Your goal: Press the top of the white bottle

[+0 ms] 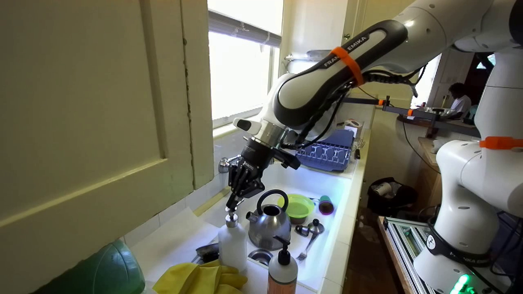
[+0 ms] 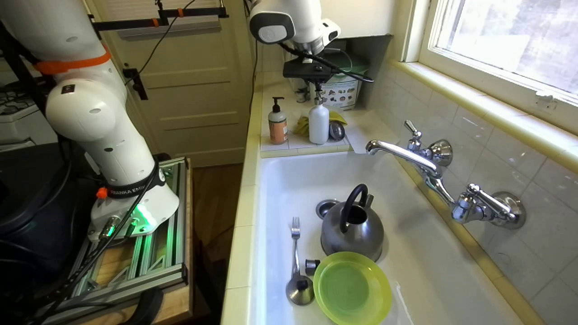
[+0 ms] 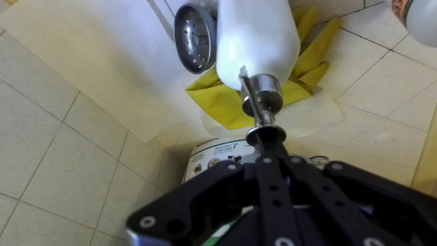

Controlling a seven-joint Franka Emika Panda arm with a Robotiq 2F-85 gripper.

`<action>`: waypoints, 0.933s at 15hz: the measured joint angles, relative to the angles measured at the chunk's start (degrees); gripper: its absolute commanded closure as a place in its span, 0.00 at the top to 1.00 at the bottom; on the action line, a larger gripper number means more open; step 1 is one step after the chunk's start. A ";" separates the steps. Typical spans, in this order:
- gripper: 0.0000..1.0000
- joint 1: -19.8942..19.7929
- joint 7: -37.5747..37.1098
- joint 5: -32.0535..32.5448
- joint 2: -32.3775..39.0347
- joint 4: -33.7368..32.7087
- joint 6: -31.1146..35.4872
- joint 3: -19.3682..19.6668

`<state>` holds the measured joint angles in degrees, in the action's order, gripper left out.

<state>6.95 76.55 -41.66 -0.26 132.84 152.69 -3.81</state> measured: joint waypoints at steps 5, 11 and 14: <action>0.00 -0.20 0.00 -0.24 0.23 -0.52 -0.18 0.00; 0.47 -0.22 -1.73 0.84 0.17 -0.70 -0.55 0.00; 0.71 -0.71 -7.39 5.79 -1.57 -0.87 -2.03 0.11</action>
<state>6.25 69.17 -35.87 -1.82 131.97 150.65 -3.70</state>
